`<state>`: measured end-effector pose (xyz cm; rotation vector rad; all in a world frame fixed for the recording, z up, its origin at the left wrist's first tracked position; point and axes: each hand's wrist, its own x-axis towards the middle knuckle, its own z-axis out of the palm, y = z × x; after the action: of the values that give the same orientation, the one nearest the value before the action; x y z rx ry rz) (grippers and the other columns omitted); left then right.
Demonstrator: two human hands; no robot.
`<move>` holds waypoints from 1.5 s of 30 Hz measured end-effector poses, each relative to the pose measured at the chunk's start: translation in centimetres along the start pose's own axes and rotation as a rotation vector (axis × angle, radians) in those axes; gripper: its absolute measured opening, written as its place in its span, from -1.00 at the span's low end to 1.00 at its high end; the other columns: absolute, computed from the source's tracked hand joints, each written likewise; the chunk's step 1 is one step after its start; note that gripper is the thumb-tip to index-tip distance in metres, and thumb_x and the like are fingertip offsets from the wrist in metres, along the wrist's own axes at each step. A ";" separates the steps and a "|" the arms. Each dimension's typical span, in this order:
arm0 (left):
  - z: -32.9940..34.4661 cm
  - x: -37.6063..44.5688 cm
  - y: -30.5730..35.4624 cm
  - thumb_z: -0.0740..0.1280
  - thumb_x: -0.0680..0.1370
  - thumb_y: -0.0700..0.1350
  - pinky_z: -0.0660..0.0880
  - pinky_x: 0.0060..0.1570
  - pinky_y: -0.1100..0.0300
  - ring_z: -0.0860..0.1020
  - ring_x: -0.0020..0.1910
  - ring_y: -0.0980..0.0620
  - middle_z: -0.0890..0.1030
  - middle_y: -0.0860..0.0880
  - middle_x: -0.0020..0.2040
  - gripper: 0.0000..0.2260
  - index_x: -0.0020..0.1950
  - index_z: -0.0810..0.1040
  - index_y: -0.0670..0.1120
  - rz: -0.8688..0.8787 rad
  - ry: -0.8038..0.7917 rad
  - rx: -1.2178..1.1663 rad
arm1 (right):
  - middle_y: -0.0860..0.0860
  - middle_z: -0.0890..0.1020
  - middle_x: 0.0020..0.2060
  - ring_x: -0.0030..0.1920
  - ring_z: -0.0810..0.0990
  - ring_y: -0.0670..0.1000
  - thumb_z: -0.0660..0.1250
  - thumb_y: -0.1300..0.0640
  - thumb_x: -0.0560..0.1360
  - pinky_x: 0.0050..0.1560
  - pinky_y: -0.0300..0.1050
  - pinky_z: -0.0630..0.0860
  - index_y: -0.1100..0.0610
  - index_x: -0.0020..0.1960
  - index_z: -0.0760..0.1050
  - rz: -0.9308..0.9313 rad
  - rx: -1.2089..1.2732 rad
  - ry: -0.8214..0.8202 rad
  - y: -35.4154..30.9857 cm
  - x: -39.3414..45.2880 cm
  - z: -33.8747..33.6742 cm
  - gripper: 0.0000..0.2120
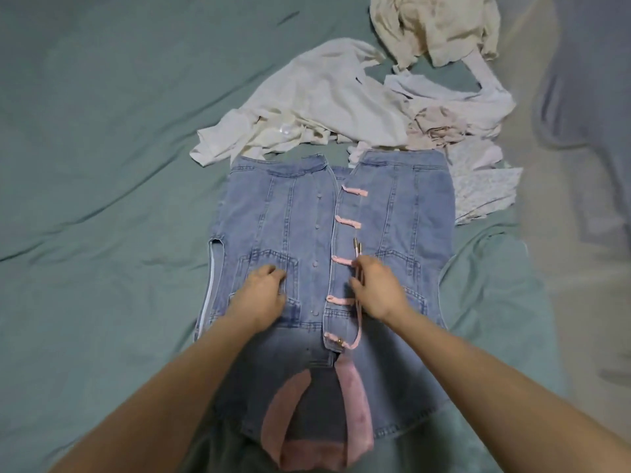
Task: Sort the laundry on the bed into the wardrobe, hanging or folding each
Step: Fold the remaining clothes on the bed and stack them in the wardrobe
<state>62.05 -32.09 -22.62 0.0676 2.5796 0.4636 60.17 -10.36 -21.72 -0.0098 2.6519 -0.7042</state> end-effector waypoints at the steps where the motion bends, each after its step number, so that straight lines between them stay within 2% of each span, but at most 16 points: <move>1: 0.2 0.8 -0.1 0.24 0.59 -0.15 0.19 0.42 0.07 0.28 0.42 -0.13 0.30 -0.13 0.45 -0.58 0.45 0.34 -0.15 0.022 0.029 -0.020 | 0.21 0.50 0.10 0.13 0.47 0.23 0.25 0.20 0.54 0.08 0.00 0.38 0.25 0.15 0.43 -0.017 0.006 0.023 -0.2 1.3 0.4 -0.79; 3: 0.4 2.2 -0.1 0.23 0.60 -0.11 0.07 0.47 0.09 0.17 0.50 -0.11 0.21 -0.11 0.52 -0.54 0.50 0.26 -0.11 0.066 0.083 -0.030 | 0.20 0.46 0.14 0.17 0.44 0.22 0.27 0.17 0.54 0.13 0.01 0.37 0.25 0.18 0.39 -0.041 0.024 0.080 -1.0 3.7 1.2 -0.74; 6: 1.2 4.1 -0.5 0.14 0.65 0.04 -0.16 0.50 0.01 -0.11 0.56 -0.10 -0.03 -0.05 0.59 -0.46 0.58 0.06 -0.03 0.075 0.130 0.059 | 0.16 0.37 0.28 0.29 0.36 0.19 0.31 0.06 0.52 0.24 0.03 0.36 0.20 0.35 0.29 -0.034 -0.013 0.145 -2.1 6.3 2.3 -0.53; 8: 2.0 5.1 -1.8 0.06 0.64 0.15 -0.25 0.49 -0.06 -0.24 0.55 -0.09 -0.17 -0.01 0.59 -0.42 0.59 -0.09 0.03 0.056 0.117 0.126 | 0.15 0.36 0.28 0.31 0.33 0.17 0.34 -0.02 0.49 0.21 0.05 0.39 0.17 0.39 0.24 0.021 -0.080 0.176 -2.6 7.3 3.1 -0.43; 11: 3.0 5.8 -3.7 -0.02 0.62 0.24 -0.30 0.49 -0.09 -0.32 0.53 -0.07 -0.28 0.03 0.56 -0.38 0.58 -0.22 0.07 0.071 0.083 0.178 | 0.18 0.39 0.23 0.26 0.35 0.19 0.36 0.11 0.46 0.16 0.04 0.39 0.21 0.32 0.24 0.081 -0.102 0.207 -2.8 8.5 3.9 -0.49; 15: 2.9 6.5 -3.1 -0.02 0.63 0.21 -0.33 0.45 -0.14 -0.33 0.52 -0.14 -0.28 -0.01 0.57 -0.41 0.58 -0.18 0.07 0.129 0.102 0.238 | 0.29 0.53 0.07 0.08 0.51 0.32 0.25 0.29 0.49 -0.05 0.08 0.42 0.27 0.23 0.28 0.264 0.089 0.281 -2.9 10.1 3.6 -0.66; 17: 2.0 7.5 -2.5 -0.01 0.64 0.20 -0.36 0.44 -0.15 -0.32 0.52 -0.13 -0.27 -0.01 0.57 -0.42 0.58 -0.16 0.07 0.149 0.095 0.215 | 0.31 0.57 -0.04 0.00 0.53 0.33 0.17 0.34 0.50 -0.15 0.03 0.36 0.29 0.17 0.35 0.212 0.116 0.352 -3.3 10.2 3.5 -0.76; 19: 0.9 8.6 -2.7 0.01 0.63 0.21 -0.35 0.44 -0.15 -0.32 0.53 -0.09 -0.27 0.00 0.57 -0.40 0.58 -0.16 0.08 0.165 0.050 0.186 | 0.28 0.60 -0.11 -0.07 0.54 0.31 0.13 0.33 0.52 -0.17 0.04 0.41 0.28 0.16 0.42 0.054 0.154 0.433 -4.2 9.4 3.1 -0.77; 22: 0.5 9.1 -4.0 0.01 0.62 0.24 -0.33 0.46 -0.10 -0.31 0.53 -0.05 -0.29 0.01 0.56 -0.38 0.58 -0.18 0.08 0.207 0.008 0.185 | 0.22 0.65 -0.11 -0.10 0.57 0.26 0.14 0.26 0.57 -0.16 0.07 0.44 0.20 0.35 0.40 -0.128 0.184 0.476 -5.7 7.9 3.4 -0.64; 27: 1.3 7.9 -5.2 0.02 0.63 0.21 -0.30 0.48 -0.03 -0.31 0.53 -0.04 -0.30 0.01 0.56 -0.39 0.58 -0.18 0.06 0.264 0.043 0.193 | 0.17 0.50 0.26 0.18 0.51 0.22 0.18 0.06 0.59 0.00 0.04 0.46 0.07 0.55 0.04 -0.011 -0.098 0.074 -6.2 7.1 6.4 -0.42; 29: 1.6 7.3 -5.6 0.04 0.64 0.18 -0.28 0.48 -0.01 -0.30 0.53 -0.04 -0.28 -0.01 0.56 -0.39 0.58 -0.17 0.04 0.270 0.050 0.160 | 0.14 0.44 0.28 0.24 0.42 0.19 0.21 -0.01 0.58 0.12 0.04 0.42 0.09 0.55 0.00 0.024 -0.156 0.079 -6.5 6.1 7.0 -0.36; 32: 2.0 5.9 -5.8 0.07 0.64 0.14 -0.21 0.49 -0.02 -0.25 0.55 -0.06 -0.23 -0.03 0.57 -0.40 0.59 -0.13 0.02 0.262 0.061 0.093 | 0.11 0.40 0.26 0.26 0.36 0.17 0.28 -0.11 0.50 0.19 0.04 0.33 0.09 0.48 0.17 0.017 -0.293 0.145 -6.5 2.7 8.0 -0.36; 35: 3.0 4.5 -5.9 0.10 0.64 0.13 -0.17 0.49 -0.02 -0.19 0.56 -0.10 -0.19 -0.06 0.58 -0.39 0.59 -0.11 -0.01 0.246 0.049 0.118 | 0.17 0.43 0.20 0.13 0.44 0.24 0.36 0.09 0.38 0.09 0.09 0.41 0.15 0.35 0.37 0.013 -0.307 0.180 -5.9 -1.1 9.4 -0.45; 39: 3.4 3.6 -5.9 0.10 0.65 0.11 -0.20 0.49 -0.03 -0.19 0.56 -0.09 -0.18 -0.06 0.58 -0.40 0.59 -0.11 -0.01 0.230 0.032 0.066 | 0.18 0.53 -0.04 -0.08 0.53 0.23 0.46 0.21 0.24 -0.18 0.07 0.51 0.17 0.31 0.45 0.068 -0.383 0.173 -5.3 -4.0 10.2 -0.37; 43: 3.2 3.5 -5.6 0.11 0.64 0.10 -0.20 0.49 -0.04 -0.19 0.56 -0.09 -0.20 -0.05 0.58 -0.39 0.59 -0.11 -0.01 0.217 0.023 0.060 | 0.13 0.43 0.21 0.18 0.45 0.18 0.24 0.29 0.49 0.08 0.05 0.45 0.10 0.46 0.22 0.059 -0.339 -0.008 -4.9 -5.6 9.8 -0.44; 45: 3.0 3.4 -5.6 0.11 0.64 0.12 -0.19 0.49 -0.05 -0.17 0.56 -0.08 -0.17 -0.05 0.59 -0.39 0.59 -0.09 -0.01 0.215 0.012 0.105 | 0.11 0.44 0.22 0.23 0.44 0.17 0.19 0.30 0.51 0.14 0.03 0.43 0.09 0.43 0.24 0.055 -0.338 -0.116 -4.2 -5.6 9.3 -0.50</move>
<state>60.83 -36.00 -28.58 0.3831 2.6193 0.4062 68.50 -17.88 -25.03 -0.0680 2.6146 -0.2242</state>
